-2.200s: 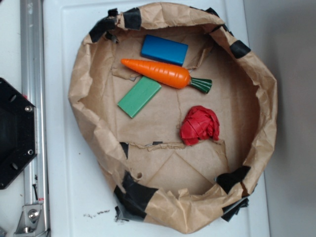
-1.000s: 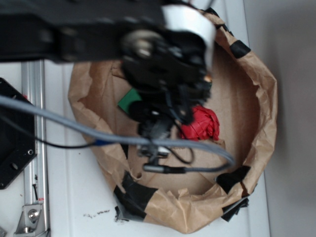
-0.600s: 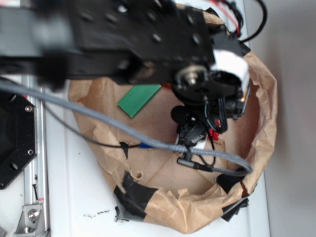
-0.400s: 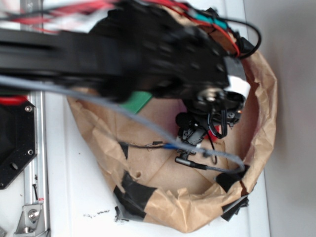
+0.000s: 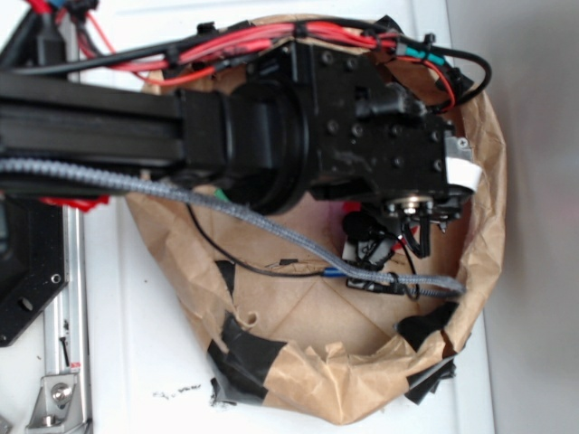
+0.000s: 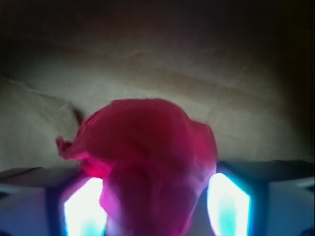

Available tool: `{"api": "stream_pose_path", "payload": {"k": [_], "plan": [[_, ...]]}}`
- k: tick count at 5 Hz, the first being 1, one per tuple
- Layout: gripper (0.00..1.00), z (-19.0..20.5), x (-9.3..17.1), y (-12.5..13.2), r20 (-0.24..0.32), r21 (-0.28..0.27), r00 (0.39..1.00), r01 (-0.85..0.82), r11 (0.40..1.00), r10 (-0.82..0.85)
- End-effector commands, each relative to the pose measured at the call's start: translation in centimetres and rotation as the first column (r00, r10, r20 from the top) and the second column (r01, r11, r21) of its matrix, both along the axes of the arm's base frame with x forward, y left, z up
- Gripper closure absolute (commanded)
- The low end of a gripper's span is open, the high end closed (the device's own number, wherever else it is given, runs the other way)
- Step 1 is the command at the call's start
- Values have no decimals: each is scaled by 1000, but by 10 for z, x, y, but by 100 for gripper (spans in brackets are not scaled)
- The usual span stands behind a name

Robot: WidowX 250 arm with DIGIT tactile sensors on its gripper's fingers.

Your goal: Grab the red paper.

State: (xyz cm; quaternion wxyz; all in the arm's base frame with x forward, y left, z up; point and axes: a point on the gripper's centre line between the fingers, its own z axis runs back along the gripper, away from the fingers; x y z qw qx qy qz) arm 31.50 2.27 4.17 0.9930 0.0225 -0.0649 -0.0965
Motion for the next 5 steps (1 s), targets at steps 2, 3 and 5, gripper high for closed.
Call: {"api": "stream_pose_path", "payload": {"k": [2,3,5], "plan": [[100,112,-9,3,237,-118,966,-73,990,99],[100,162,-32,6,174,-95,964,-186,978,201],[100,189,-66,0,13,-82,850,-523,848,526]]}}
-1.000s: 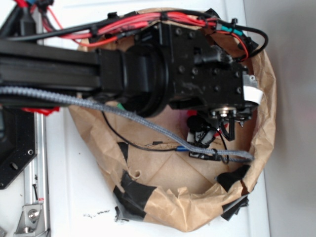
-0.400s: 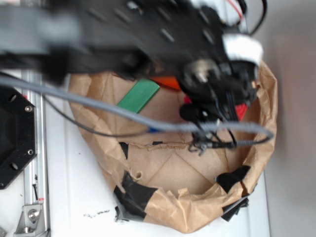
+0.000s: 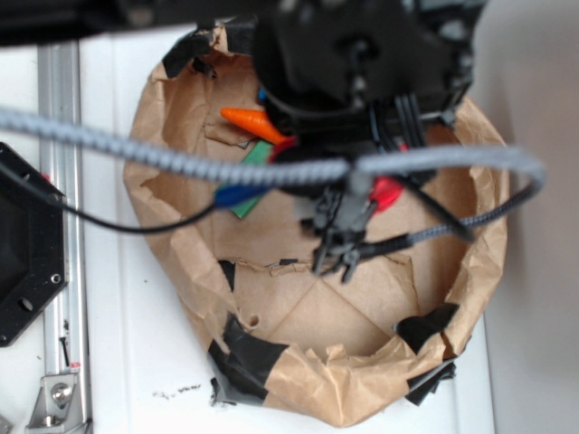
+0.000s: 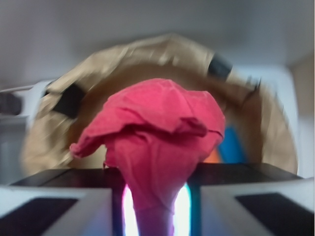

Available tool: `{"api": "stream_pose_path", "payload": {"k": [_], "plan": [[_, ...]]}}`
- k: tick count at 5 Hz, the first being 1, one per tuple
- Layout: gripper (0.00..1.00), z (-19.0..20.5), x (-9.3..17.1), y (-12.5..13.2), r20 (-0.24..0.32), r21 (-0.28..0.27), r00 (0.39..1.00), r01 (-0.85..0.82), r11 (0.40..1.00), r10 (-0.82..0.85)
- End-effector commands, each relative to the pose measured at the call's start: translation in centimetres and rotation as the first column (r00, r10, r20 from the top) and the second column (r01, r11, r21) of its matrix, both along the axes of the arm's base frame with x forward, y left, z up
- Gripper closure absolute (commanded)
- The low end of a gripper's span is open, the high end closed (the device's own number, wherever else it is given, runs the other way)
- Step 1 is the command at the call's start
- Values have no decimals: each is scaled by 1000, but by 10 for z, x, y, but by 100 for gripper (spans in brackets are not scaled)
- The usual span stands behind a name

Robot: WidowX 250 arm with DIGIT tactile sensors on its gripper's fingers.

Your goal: Grab the red paper.

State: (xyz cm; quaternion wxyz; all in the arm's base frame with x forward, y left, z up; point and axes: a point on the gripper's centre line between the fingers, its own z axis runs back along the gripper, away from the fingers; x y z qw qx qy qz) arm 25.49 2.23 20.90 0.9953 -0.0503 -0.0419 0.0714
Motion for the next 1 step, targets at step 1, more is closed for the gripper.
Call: {"api": "stream_pose_path", "payload": {"k": [1], "plan": [[100,15,-9,3,50,102,963,-270,957,266]]}}
